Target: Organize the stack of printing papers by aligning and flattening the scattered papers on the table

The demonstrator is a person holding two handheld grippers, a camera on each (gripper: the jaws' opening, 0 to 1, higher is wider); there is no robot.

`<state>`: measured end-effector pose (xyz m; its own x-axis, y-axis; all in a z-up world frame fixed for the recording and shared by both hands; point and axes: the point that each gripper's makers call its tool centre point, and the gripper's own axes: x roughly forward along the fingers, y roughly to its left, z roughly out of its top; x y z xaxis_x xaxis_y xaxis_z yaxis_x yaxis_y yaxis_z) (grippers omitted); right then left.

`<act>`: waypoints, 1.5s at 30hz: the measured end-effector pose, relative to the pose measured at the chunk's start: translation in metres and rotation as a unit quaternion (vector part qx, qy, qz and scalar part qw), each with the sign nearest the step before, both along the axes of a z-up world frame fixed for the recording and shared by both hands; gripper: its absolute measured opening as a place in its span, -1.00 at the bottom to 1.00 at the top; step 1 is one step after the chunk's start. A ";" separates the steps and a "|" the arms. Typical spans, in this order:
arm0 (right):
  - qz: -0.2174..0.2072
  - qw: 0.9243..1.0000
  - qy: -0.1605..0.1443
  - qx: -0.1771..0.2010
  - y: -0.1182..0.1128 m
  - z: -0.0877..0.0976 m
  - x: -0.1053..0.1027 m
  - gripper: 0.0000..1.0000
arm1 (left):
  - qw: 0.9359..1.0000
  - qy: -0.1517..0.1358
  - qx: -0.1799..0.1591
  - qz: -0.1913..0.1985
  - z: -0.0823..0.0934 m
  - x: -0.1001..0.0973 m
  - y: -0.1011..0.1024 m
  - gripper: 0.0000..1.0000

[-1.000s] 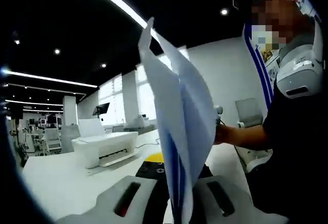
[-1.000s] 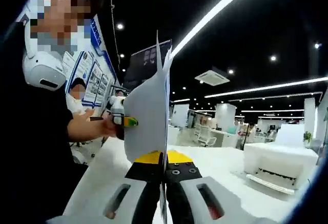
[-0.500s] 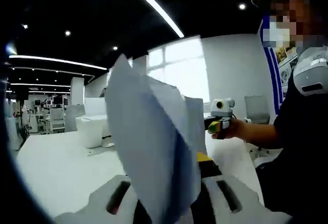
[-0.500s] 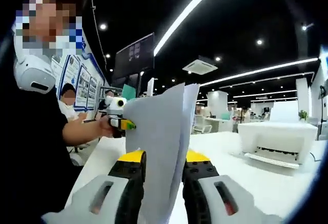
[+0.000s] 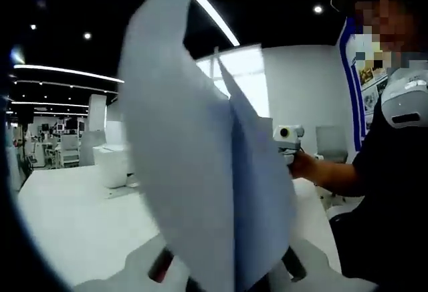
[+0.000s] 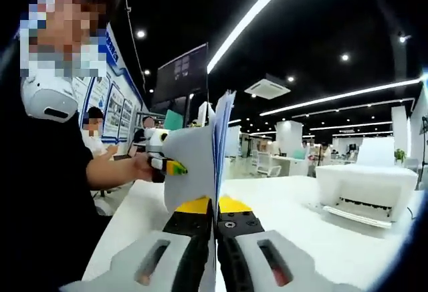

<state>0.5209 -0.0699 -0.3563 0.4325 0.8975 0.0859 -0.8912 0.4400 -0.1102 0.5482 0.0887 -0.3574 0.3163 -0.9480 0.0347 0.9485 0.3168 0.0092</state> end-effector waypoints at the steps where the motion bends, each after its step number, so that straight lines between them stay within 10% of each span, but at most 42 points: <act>1: 0.001 1.000 0.000 0.001 0.000 0.001 0.000 -1.00 | 1.000 -0.001 0.000 -0.001 0.002 -0.001 -0.001 -0.86; 3: 0.006 1.000 0.016 0.002 0.000 -0.003 -0.001 -1.00 | 1.000 0.004 0.011 0.002 -0.004 0.001 -0.001 -0.78; 7: -0.013 0.999 0.040 0.015 -0.002 -0.012 0.007 -0.39 | 0.999 0.027 0.013 0.012 -0.015 0.005 0.003 -0.43; 13: -0.006 0.999 0.044 0.017 0.002 -0.013 0.004 -0.53 | 1.000 0.027 0.010 0.010 -0.015 0.001 0.006 -0.43; 17: 0.000 1.000 0.019 -0.001 0.003 -0.011 0.000 -1.00 | 1.000 0.023 0.015 -0.002 -0.011 -0.004 0.006 -0.86; 26: 0.000 1.000 0.008 0.004 0.001 0.002 -0.009 -1.00 | 1.000 0.017 0.010 -0.001 0.001 -0.007 0.003 -0.84; 29: -0.009 0.999 0.028 0.013 -0.003 -0.001 -0.005 -0.63 | 0.999 0.035 0.013 0.002 -0.008 -0.005 0.003 -0.41; 45: -0.009 0.999 0.026 0.017 -0.004 -0.002 -0.004 -1.00 | 0.999 0.038 0.004 -0.010 -0.010 -0.010 -0.001 -0.86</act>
<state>0.5173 -0.0741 -0.3585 0.4531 0.8866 0.0929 -0.8873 0.4586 -0.0490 0.5383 0.0875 -0.3674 0.2996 -0.9541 0.0043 0.9524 0.2988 -0.0603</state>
